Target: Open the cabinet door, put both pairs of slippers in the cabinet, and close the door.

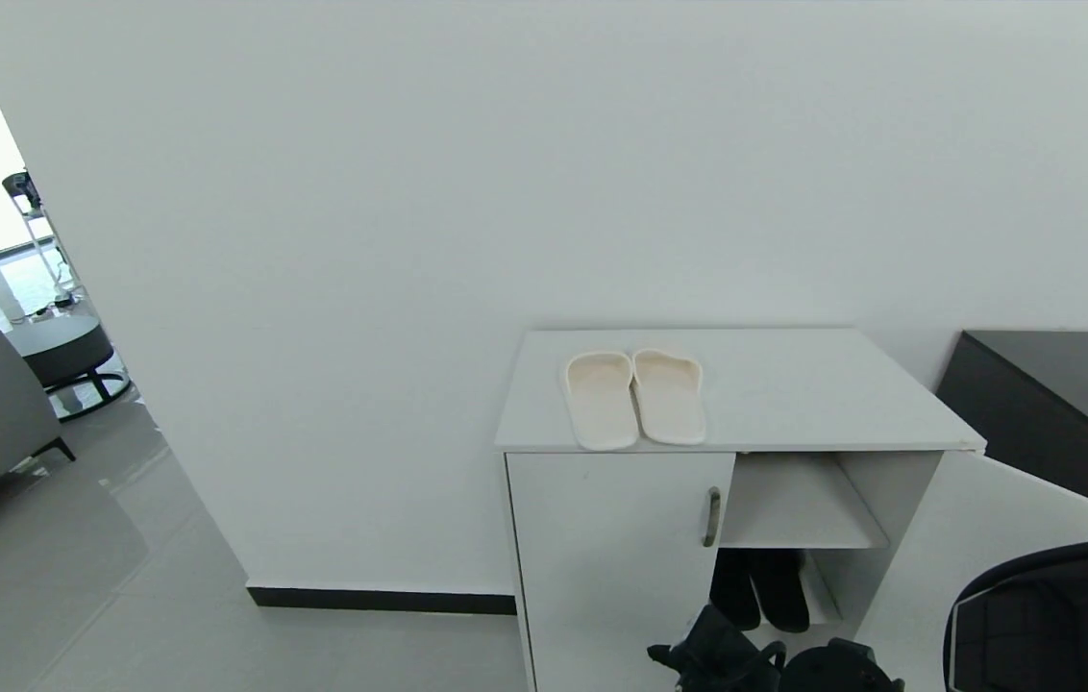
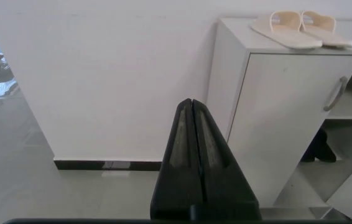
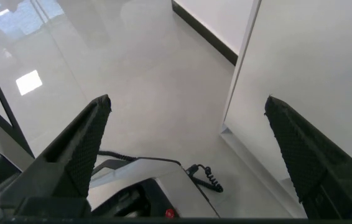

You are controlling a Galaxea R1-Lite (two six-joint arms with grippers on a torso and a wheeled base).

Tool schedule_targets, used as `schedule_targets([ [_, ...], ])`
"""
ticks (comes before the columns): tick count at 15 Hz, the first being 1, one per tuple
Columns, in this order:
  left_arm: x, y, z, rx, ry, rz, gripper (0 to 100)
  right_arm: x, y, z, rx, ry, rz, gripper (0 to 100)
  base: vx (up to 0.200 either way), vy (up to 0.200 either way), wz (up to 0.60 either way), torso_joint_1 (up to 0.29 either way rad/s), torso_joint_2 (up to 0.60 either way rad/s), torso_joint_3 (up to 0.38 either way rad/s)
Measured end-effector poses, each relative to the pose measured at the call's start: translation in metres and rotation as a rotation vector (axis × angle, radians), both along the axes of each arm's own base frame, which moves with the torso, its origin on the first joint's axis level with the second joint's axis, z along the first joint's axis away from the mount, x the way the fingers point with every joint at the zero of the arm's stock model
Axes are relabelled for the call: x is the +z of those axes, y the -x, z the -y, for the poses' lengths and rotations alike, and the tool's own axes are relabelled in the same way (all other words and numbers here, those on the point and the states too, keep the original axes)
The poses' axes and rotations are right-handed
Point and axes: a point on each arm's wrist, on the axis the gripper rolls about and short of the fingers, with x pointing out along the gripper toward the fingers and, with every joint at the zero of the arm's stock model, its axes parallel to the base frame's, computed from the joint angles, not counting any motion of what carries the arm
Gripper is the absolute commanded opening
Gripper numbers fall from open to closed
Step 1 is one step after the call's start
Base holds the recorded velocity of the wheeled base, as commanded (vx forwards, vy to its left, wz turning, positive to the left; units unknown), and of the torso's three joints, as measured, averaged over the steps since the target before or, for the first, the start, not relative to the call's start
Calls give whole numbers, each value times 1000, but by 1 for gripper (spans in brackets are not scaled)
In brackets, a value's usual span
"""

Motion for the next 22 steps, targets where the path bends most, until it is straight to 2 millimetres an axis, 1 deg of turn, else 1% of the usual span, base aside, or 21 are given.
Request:
schedule_targets([
  [5, 0, 0, 0, 0, 0, 0, 0, -2, 2, 3, 10, 38, 24, 100, 0, 0, 0, 218, -438, -232],
  [8, 0, 0, 0, 0, 0, 0, 0, -3, 4, 7, 11, 92, 73, 100, 0, 0, 0, 46, -106, -52],
  [10, 0, 0, 0, 0, -1, 0, 0, 3, -1, 2, -49, 80, 98, 100, 0, 0, 0, 0, 0, 0],
  [11, 0, 0, 0, 0, 0, 0, 0, 2, -3, 0, -91, 121, 79, 100, 0, 0, 0, 0, 0, 0],
  [12, 0, 0, 0, 0, -1, 0, 0, -1, -6, -3, -147, 197, 16, 100, 0, 0, 0, 0, 0, 0],
  [13, 0, 0, 0, 0, 0, 0, 0, 4, -13, -11, -217, 220, -42, 100, 0, 0, 0, 0, 0, 0],
  [14, 0, 0, 0, 0, 0, 0, 0, 12, -20, -21, -284, 204, -82, 100, 0, 0, 0, 0, 0, 0],
  [16, 0, 0, 0, 0, 0, 0, 0, 44, -39, -45, -471, 142, -162, 100, 0, 0, 0, 0, 0, 0],
  [18, 0, 0, 0, 0, -1, 0, 0, 73, -55, -52, -665, 142, -187, 100, 0, 0, 0, 0, 0, 0],
  [19, 0, 0, 0, 0, -1, 0, 0, 85, -62, -54, -722, 115, -154, 100, 0, 0, 0, 0, 0, 0],
  [20, 0, 0, 0, 0, -1, 0, 0, 93, -70, -55, -757, 66, -109, 100, 0, 0, 0, 0, 0, 0],
  [21, 0, 0, 0, 0, -1, 0, 0, 100, -79, -57, -788, -1, -45, 100, 0, 0, 0, 0, 0, 0],
  [22, 0, 0, 0, 0, -1, 0, 0, 100, -88, -57, -799, -31, 6, 100, 0, 0, 0, 0, 0, 0],
])
